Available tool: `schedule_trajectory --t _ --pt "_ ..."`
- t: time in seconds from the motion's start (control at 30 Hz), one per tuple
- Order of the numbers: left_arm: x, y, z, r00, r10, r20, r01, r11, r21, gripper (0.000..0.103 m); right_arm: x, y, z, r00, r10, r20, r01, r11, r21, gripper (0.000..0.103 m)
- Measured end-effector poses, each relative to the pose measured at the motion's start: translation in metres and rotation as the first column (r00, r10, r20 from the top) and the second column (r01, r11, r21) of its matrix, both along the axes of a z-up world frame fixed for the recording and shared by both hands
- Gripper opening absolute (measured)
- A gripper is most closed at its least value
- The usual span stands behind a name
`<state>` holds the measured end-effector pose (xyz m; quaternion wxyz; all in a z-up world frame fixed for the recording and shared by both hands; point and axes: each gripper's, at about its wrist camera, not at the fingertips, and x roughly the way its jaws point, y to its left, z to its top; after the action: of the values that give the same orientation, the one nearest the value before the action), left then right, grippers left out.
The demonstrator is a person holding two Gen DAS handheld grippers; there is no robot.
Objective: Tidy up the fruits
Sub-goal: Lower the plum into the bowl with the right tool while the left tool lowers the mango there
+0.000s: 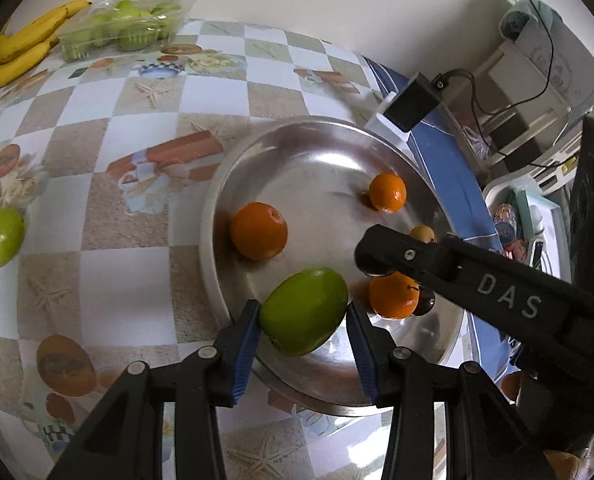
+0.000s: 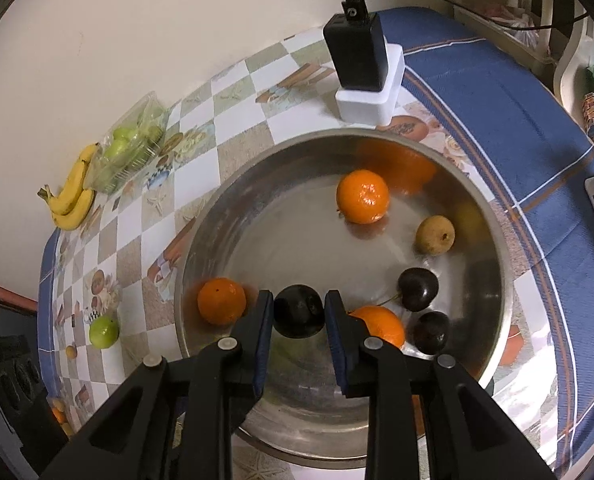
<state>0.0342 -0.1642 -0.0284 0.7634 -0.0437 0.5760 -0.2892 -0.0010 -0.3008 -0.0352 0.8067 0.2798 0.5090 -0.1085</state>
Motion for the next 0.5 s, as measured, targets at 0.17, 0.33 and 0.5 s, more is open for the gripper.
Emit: schedule_trajectory --t 0.17,0.33,0.5 --pt "-0.001 -0.003 0.0 1.0 -0.006 0.017 0.006 1.0 0.011 0.045 0.002 0.002 -0.006 1.0 0.006 -0.018 -0.006 1.0 0.005 0.029" --pt "-0.001 -0.006 0.003 0.999 -0.017 0.032 0.017 1.0 0.009 0.045 0.003 0.003 -0.005 1.0 0.007 -0.019 -0.007 1.0 0.001 0.029" --pt "-0.003 -0.006 0.011 0.998 -0.028 0.054 0.028 1.0 0.006 0.047 0.002 0.002 0.002 1.0 0.003 -0.001 -0.003 1.0 0.003 0.042"
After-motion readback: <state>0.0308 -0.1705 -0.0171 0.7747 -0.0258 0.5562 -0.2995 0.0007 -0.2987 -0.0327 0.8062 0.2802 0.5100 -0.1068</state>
